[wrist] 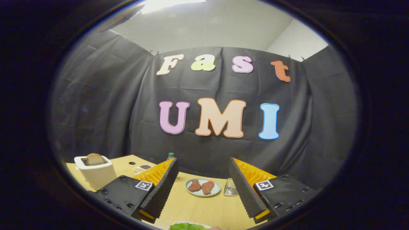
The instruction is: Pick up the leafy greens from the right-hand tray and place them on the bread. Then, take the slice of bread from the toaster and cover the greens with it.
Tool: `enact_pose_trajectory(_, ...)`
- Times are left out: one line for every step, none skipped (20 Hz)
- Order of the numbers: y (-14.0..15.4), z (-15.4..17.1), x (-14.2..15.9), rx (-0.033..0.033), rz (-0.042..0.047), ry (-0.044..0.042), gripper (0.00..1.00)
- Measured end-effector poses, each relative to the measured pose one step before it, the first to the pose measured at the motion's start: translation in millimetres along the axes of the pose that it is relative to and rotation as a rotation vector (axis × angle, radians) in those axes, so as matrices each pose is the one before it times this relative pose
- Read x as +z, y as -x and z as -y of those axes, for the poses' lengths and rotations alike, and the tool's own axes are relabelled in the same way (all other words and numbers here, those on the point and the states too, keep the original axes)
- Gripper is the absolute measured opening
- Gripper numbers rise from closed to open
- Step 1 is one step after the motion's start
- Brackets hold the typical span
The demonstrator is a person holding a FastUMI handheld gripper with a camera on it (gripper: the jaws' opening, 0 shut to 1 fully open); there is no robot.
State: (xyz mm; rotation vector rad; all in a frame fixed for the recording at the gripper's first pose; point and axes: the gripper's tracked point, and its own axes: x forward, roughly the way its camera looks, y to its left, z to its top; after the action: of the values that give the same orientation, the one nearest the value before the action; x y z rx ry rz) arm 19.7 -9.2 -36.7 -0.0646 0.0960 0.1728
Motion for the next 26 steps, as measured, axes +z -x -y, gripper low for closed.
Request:
enact_pose_trajectory(-0.17, 0.37, -4.81, 0.01889, -0.01534, 0.01403, 1.0)
enact_pose_trajectory(-0.41, -0.77, -7.5, 0.02368, -0.02041, 0.01171, 1.0)
enact_pose_trajectory(0.03, -1.01, -8.45, 0.02563, -0.0246, 0.0106, 1.0)
enact_pose_trajectory(-0.73, -1.62, -9.11, 0.02901, -0.02893, 0.01129, 1.0)
enact_pose_trajectory(-0.45, -2.97, -8.33, 0.03247, -0.02742, 0.01303, 1.0)
enact_pose_trajectory(0.23, -1.95, -7.31, 0.02785, -0.0246, 0.01736, 1.0)
enact_pose_trajectory(-1.35, -1.89, -9.48, 0.02506, -0.02438, 0.02011, 1.0)
enact_pose_trajectory(-0.91, -1.64, -7.14, 0.02263, -0.01813, 0.01946, 1.0)
enact_pose_trajectory(-0.42, -2.07, -7.13, 0.02001, -0.01777, 0.01725, 1.0)
enact_pose_trajectory(0.05, -1.81, -7.09, 0.0217, -0.01485, 0.01214, 1.0)
enact_pose_trajectory(-0.78, -1.85, -6.42, 0.02107, -0.01494, 0.00789, 1.0)
enact_pose_trajectory(-0.04, -2.38, -6.38, 0.02142, -0.01548, 0.00566, 1.0)
enact_pose_trajectory(-0.3, -0.86, -5.66, 0.01814, -0.01356, 0.00834, 1.0)
enact_pose_trajectory(-1.02, 1.27, -6.3, 0.01564, -0.01645, 0.01213, 1.0)
enact_pose_trajectory(-0.72, 0.0, -6.46, 0.01698, -0.01725, 0.01107, 1.0)
enact_pose_trajectory(-1.56, -1.92, -5.79, 0.01888, -0.01353, 0.00887, 1.0)
enact_pose_trajectory(-1.65, -2.77, -5.04, 0.02242, -0.01407, 0.00744, 1.0)
enact_pose_trajectory(-1.88, -2.76, -8.46, 0.02187, -0.01649, 0.0106, 1.0)
enact_pose_trajectory(-1.92, -2.87, -5.77, 0.0214, -0.01548, 0.01437, 1.0)
enact_pose_trajectory(-2.16, -1.98, -5.43, 0.01482, -0.01277, 0.01747, 1.0)
enact_pose_trajectory(-2.06, -2.21, -5.79, 0.01797, -0.01485, 0.01591, 1.0)
enact_pose_trajectory(-2.5, -2.97, -5.11, 0.01921, -0.01324, 0.0107, 0.99)
enact_pose_trajectory(-2.07, -3.5, -6.51, 0.02127, -0.01436, 0.00931, 0.99)
enact_pose_trajectory(-2.68, -3.54, -5.56, 0.02259, -0.01521, 0.00655, 0.99)
enact_pose_trajectory(-4.34, -4.95, -8.69, 0.02577, -0.01814, 0.00661, 0.99)
enact_pose_trajectory(-3.79, -4.58, -7.17, 0.02307, -0.01755, 0.00869, 0.99)
